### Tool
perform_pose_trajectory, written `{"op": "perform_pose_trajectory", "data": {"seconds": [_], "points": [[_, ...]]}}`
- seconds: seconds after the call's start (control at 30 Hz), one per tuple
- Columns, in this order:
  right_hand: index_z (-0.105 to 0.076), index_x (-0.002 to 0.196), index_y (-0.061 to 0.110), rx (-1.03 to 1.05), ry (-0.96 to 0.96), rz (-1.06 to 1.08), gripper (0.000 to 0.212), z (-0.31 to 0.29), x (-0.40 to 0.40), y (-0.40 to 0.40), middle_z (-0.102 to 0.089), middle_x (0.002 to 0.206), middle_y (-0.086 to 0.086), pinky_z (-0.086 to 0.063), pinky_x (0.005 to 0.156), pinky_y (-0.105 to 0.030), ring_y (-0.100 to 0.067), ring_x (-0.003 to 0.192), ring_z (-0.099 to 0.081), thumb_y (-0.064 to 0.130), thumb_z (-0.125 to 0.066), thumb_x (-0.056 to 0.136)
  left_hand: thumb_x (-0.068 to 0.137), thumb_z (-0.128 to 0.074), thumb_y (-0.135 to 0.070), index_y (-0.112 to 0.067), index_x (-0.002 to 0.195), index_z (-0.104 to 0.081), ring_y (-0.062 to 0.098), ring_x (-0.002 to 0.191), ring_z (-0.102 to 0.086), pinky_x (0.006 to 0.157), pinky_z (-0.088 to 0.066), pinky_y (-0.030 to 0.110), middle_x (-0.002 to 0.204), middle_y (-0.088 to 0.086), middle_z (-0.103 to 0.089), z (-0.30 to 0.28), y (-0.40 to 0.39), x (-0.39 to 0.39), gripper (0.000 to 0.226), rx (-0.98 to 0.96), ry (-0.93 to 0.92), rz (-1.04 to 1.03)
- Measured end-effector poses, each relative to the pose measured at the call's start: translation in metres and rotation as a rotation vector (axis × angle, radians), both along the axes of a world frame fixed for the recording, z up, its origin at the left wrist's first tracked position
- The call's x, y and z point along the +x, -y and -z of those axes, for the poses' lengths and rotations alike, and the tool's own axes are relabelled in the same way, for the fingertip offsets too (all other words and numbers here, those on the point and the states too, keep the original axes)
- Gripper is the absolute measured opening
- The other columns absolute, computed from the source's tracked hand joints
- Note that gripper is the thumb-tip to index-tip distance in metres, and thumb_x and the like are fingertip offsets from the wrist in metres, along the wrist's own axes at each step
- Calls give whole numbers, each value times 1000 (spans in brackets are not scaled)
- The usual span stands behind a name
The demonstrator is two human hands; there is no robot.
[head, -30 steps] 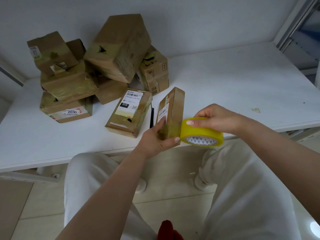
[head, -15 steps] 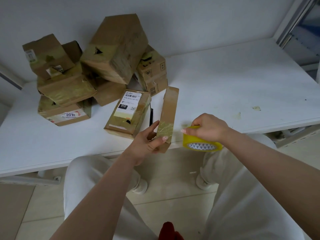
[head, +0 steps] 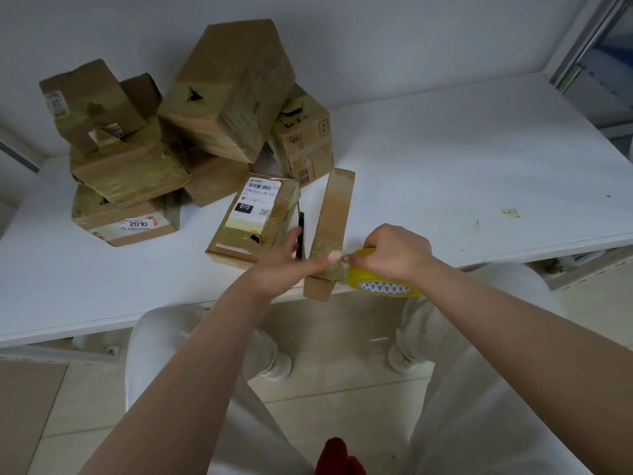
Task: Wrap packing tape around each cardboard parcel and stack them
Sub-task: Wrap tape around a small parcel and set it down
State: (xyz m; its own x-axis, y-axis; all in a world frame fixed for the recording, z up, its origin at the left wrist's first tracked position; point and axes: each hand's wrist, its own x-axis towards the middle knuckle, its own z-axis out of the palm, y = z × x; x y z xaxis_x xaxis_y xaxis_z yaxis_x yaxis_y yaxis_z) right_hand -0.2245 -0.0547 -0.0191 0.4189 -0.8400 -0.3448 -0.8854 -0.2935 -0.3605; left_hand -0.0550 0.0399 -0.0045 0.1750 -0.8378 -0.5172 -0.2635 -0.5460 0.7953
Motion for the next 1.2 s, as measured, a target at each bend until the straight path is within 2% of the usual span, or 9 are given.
{"op": "perform_pose_trajectory", "data": {"seconds": [0.07, 0.17, 0.23, 0.33, 0.5, 0.73, 0.83, 0.97, 1.2], "points": [[-67, 73, 16, -3, 0, 1, 49, -2, 3, -2, -64, 72, 2, -38, 60, -26, -18, 75, -62, 63, -58, 82, 85, -61, -60, -31, 144, -33, 2, 120, -45, 102, -34, 30, 124, -23, -49, -8, 14, -12, 71, -105, 108, -57], [-67, 72, 17, 19, 16, -12, 42, -3, 8, -3, -65, 73, 2, -39, 60, -26, -18, 74, -62, 57, -57, 83, 92, -44, -63, -19, 155, -12, 25, 142, -30, 114, -29, 43, 156, 7, -28, -4, 34, -38, 83, -82, 307, -32], [-71, 80, 14, 77, 83, -41, 35, -2, 10, -2, -67, 80, -1, -41, 60, -27, -20, 78, -62, 46, -57, 85, 98, -34, -57, -16, 155, 3, 31, 145, -18, 114, -22, 49, 160, 12, -14, 3, 40, -48, 80, 42, 512, -3], [-70, 89, 3, 279, 286, -71, 30, -3, 10, 2, -64, 84, -9, -42, 67, -31, -22, 81, -59, 30, -59, 89, 101, -32, -50, -15, 154, 8, 33, 143, -21, 110, -26, 52, 158, 14, -17, 4, 40, -42, 76, 96, 704, -41], [-67, 81, 20, 531, 479, -67, 14, -15, 3, 0, -66, 82, 3, -47, 66, -22, -12, 75, -63, 28, -64, 92, 100, -39, -48, -14, 153, -8, 37, 135, -37, 99, -39, 51, 151, 15, -31, 8, 38, -18, 70, 119, 701, -159], [-68, 76, 24, 473, 628, -23, 22, -32, -19, 6, -70, 76, 6, -48, 66, -23, -10, 72, -69, 43, -67, 87, 102, -36, -44, -15, 145, -33, 34, 129, -47, 102, -40, 43, 142, 12, -49, 8, 33, -15, 52, -58, 469, -233], [-66, 68, 15, 344, 604, 17, 35, -32, -28, 12, -66, 67, 2, -46, 62, -26, -12, 62, -64, 45, -69, 85, 102, -35, -46, -14, 147, -34, 32, 129, -47, 104, -39, 42, 142, 10, -49, 0, 36, -19, 55, -117, 386, -267], [-59, 67, -2, -5, 352, -8, 68, -26, -45, 18, -46, 61, -8, -34, 60, -31, -20, 59, -47, 65, -61, 80, 102, -35, -48, -18, 147, -38, 22, 112, -49, 99, -43, 40, 125, 1, -52, -14, 34, -8, 54, -163, 274, -360], [-72, 77, 9, -173, 328, 44, 58, -23, -59, 14, -67, 80, -10, -43, 69, -33, -22, 80, -62, 64, -53, 86, 102, -35, -49, -25, 137, -50, 14, 105, -53, 88, -42, 28, 110, -10, -56, -23, 26, -12, 45, -235, 143, -382]]}}
